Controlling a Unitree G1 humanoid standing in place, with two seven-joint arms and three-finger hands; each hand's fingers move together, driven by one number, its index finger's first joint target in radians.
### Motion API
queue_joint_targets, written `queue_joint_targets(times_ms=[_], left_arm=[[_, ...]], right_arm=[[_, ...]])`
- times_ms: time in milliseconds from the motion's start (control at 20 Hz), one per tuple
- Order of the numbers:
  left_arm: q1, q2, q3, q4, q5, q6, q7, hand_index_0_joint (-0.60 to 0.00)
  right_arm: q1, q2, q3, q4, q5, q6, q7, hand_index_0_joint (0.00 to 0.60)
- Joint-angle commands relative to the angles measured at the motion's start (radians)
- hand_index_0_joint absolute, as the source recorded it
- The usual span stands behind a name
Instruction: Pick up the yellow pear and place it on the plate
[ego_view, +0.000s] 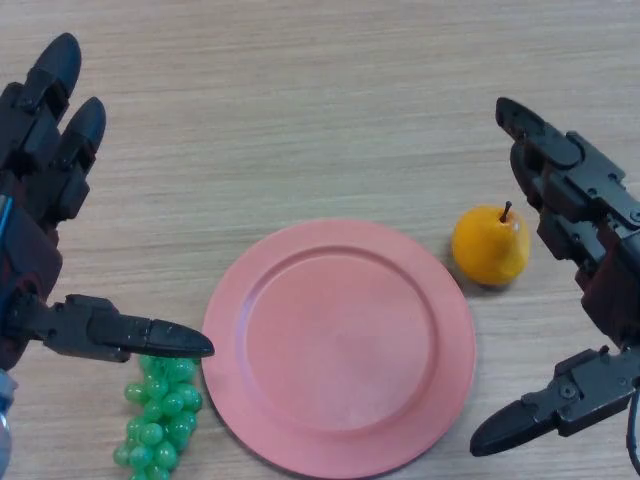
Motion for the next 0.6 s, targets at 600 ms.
queue_joint_targets(times_ms=[600], left_arm=[[0.023, -0.007, 0.012, -0.007, 0.026, -0.179, -0.046, 0.0]], right_arm=[[-0.092, -0.035, -0.116, 0.131, 0.003, -0.28, -0.072, 0.0]])
